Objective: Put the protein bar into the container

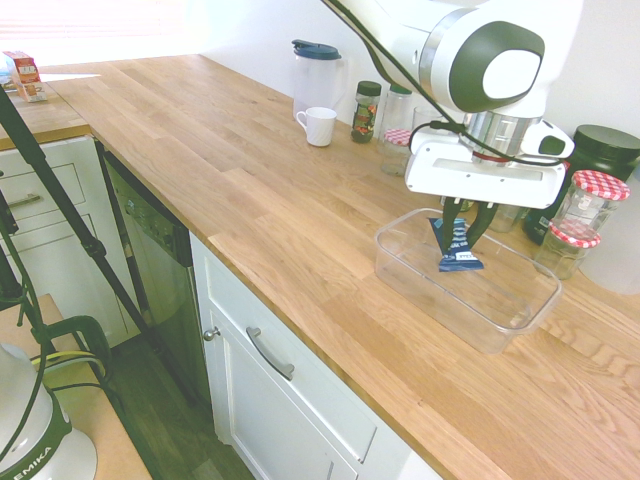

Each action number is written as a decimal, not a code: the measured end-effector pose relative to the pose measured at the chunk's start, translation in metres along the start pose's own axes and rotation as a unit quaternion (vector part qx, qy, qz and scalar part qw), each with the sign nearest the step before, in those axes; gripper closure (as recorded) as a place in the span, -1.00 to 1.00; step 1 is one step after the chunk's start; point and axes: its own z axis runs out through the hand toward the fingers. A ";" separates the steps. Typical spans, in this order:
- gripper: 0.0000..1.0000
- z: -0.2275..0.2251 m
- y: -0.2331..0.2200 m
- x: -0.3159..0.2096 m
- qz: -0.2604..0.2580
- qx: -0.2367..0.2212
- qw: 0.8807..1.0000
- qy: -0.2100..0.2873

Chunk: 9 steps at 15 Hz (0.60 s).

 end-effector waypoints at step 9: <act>1.00 0.019 -0.005 -0.001 -0.009 0.008 1.000 0.000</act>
